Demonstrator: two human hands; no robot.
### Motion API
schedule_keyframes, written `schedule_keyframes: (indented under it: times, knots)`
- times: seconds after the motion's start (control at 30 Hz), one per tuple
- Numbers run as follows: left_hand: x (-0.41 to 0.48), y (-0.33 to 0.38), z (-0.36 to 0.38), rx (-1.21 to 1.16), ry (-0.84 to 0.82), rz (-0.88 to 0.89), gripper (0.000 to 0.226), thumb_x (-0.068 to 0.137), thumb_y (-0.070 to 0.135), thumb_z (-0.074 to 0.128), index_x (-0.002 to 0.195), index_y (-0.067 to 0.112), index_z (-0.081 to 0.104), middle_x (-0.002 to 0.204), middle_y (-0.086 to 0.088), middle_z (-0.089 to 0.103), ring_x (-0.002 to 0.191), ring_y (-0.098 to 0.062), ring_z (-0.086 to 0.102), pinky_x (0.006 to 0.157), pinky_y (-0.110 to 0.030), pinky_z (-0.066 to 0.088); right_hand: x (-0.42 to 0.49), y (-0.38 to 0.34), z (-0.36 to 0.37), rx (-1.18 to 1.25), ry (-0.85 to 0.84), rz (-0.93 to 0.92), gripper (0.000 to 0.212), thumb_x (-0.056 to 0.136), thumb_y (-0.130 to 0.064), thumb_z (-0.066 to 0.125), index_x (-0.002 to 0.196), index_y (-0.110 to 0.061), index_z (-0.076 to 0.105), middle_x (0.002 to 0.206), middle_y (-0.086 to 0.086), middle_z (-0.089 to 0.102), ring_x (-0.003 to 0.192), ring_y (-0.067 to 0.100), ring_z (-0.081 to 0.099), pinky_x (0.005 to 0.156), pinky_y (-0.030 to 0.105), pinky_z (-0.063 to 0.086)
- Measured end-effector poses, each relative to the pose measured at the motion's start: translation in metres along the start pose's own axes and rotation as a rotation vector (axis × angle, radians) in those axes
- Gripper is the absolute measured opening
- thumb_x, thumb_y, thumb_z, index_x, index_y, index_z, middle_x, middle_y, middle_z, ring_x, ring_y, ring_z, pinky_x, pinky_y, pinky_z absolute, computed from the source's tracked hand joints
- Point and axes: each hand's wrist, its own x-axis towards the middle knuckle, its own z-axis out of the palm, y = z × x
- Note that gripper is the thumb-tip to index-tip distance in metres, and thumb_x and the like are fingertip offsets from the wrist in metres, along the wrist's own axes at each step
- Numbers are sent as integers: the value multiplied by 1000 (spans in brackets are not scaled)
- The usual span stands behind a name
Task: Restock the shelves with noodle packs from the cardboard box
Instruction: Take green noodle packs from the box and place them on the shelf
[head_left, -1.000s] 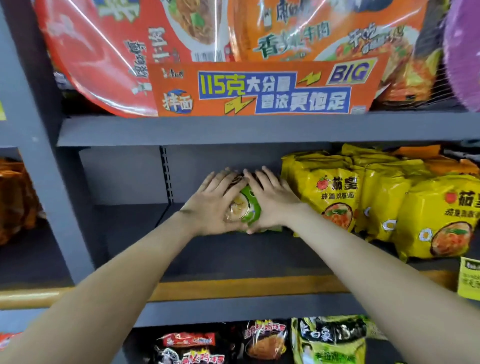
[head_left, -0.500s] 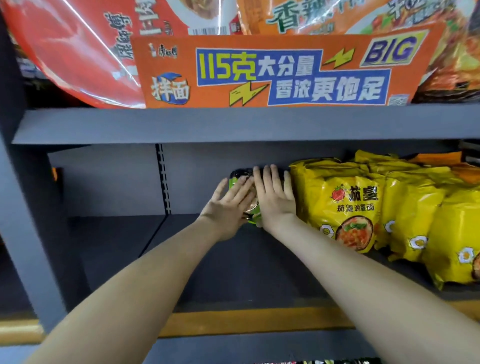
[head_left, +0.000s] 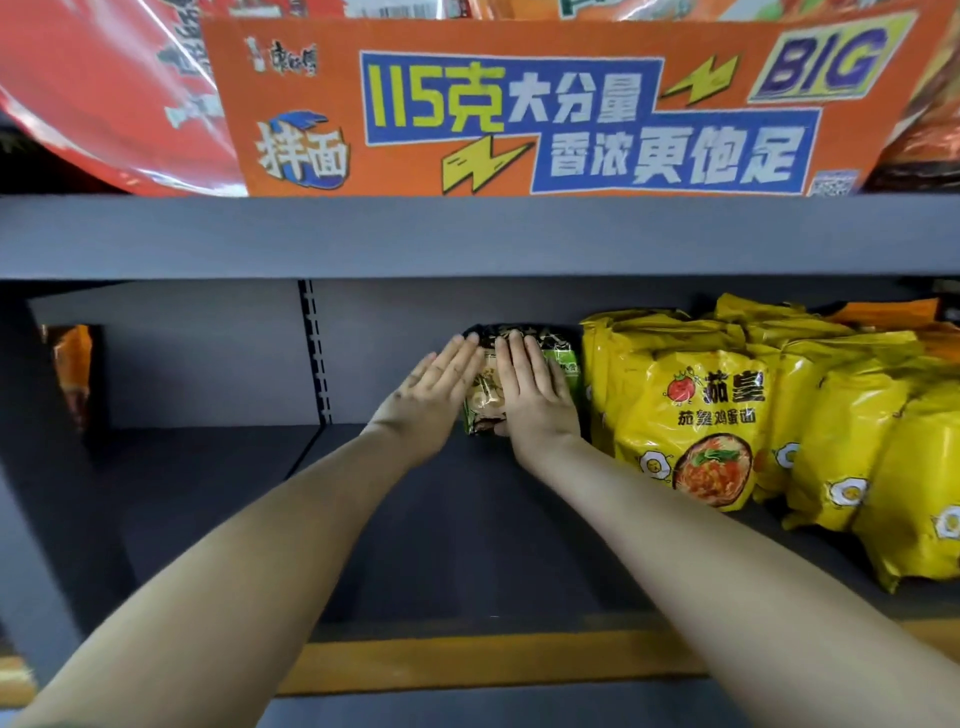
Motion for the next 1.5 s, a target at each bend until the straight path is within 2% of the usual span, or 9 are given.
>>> schedule_keyframes:
  times: [0.23, 0.4, 0.57, 0.93, 1.1, 1.23, 1.27, 1.4, 1.5]
  knots:
    - [12, 13, -1, 170, -304, 13, 69, 103, 42, 21, 146, 12, -25, 154, -1, -30, 143, -16, -24, 119, -35, -8, 1, 2, 8, 9, 29, -14, 92, 95, -45, 47, 135, -18, -32, 150, -1, -32, 143, 18, -22, 115, 35, -11]
    - [8, 17, -9, 152, -322, -37, 69, 104, 41, 22, 146, 14, -26, 154, 1, -31, 143, -15, -25, 116, -38, -12, -9, 11, -1, 15, -47, -35, 85, 98, -42, 41, 146, -16, -25, 154, -1, -29, 142, 16, -26, 114, 32, -13]
    - [1, 27, -31, -1, -391, -134, 70, 102, 25, 27, 146, 14, -27, 154, 0, -32, 141, -18, -28, 113, -41, -17, -28, 0, -29, 57, -194, -29, 82, 93, -16, 39, 148, -11, -21, 154, 2, -29, 141, 18, -27, 114, 33, -12]
    - [-87, 70, -119, -345, -564, -339, 65, 103, 41, 16, 148, 14, -22, 154, -4, -30, 143, -23, -25, 111, -52, -19, -112, -14, -117, 236, -508, 74, 87, 97, -38, 46, 149, -5, -16, 156, 12, -23, 144, 25, -22, 117, 36, -9]
    - [-177, 88, -162, -351, -454, -440, 65, 103, 43, 18, 151, 13, -13, 159, -8, -17, 146, -26, -13, 114, -56, -8, -183, -37, -165, 285, -396, -85, 80, 98, -31, 44, 149, -1, -10, 157, 16, -15, 145, 28, -15, 118, 38, -6]
    - [-249, 101, -191, -368, -334, -611, 63, 94, 43, 27, 146, 9, 36, 152, -15, 32, 139, -32, 33, 108, -61, 24, -245, -65, -191, 411, -291, -194, 74, 99, -26, 41, 150, -3, -7, 158, 14, -14, 145, 26, -15, 117, 35, -7]
    - [-269, 105, -195, -380, -332, -628, 63, 93, 43, 25, 146, 10, 36, 152, -15, 33, 139, -32, 33, 108, -60, 24, -262, -72, -194, 434, -283, -231, 73, 99, -26, 41, 150, -3, -6, 158, 12, -14, 145, 25, -15, 116, 34, -8]
    - [-353, 131, -197, -450, -475, -657, 61, 102, 41, 22, 153, 15, -2, 160, -10, -6, 147, -27, -6, 115, -52, -6, -330, -107, -187, 469, -359, -387, 69, 101, -24, 36, 151, -5, -8, 158, 11, -16, 145, 25, -16, 114, 32, -14]
    - [-410, 142, -193, -476, -571, -755, 63, 102, 41, 28, 153, 16, 1, 160, -10, -5, 148, -25, -4, 115, -52, -3, -370, -140, -172, 515, -483, -466, 69, 102, -29, 35, 151, -8, -10, 157, 9, -20, 144, 23, -19, 115, 32, -14]
